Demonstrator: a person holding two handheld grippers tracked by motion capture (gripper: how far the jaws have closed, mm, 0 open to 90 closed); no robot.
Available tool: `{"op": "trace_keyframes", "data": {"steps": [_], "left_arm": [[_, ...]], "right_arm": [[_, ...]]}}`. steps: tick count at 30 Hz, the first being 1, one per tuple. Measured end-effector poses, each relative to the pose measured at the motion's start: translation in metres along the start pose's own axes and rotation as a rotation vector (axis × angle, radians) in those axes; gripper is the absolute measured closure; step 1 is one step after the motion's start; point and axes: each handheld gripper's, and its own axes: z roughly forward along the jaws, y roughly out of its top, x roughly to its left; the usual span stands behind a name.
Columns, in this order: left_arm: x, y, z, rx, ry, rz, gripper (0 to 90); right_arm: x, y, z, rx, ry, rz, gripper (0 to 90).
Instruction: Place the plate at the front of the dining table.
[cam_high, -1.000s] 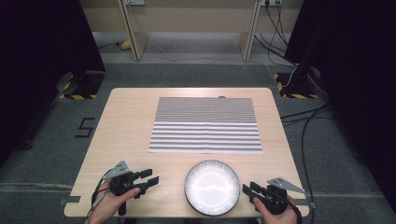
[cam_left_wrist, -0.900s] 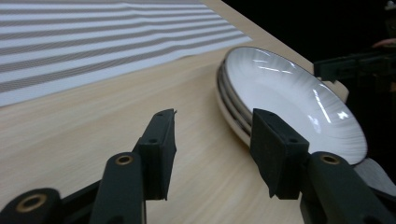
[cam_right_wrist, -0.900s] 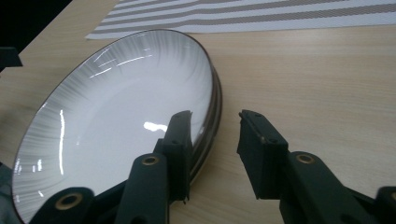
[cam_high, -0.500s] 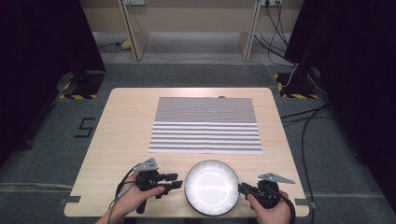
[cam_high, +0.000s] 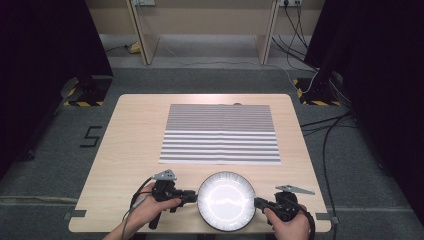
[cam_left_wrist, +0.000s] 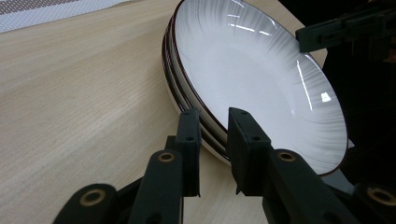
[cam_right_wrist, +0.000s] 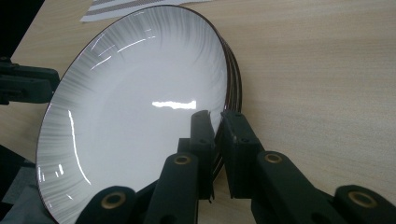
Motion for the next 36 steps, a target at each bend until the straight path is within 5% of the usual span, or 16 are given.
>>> {"op": "trace_keyframes", "data": {"steps": [5,8,15,23,36], "left_arm": [[0.001,0.000,0.000,0.012,-0.025,-0.029,73.3],[0.002,0.002,0.002,-0.012,-0.082,-0.110,70.2],[0.000,0.003,0.006,0.003,-0.027,-0.098,68.8],[-0.002,0.008,0.002,0.012,-0.019,-0.076,69.9],[0.001,0.010,0.001,0.017,-0.016,-0.117,68.7]], "right_arm": [[0.000,0.001,0.002,-0.014,-0.009,0.013,84.4],[0.001,0.003,0.005,-0.031,-0.025,0.008,85.3],[0.005,0.004,0.005,-0.023,-0.046,-0.003,85.3],[0.001,0.008,-0.004,0.016,-0.018,0.011,87.1],[0.004,0.010,0.003,0.039,-0.001,0.033,86.6]]}}
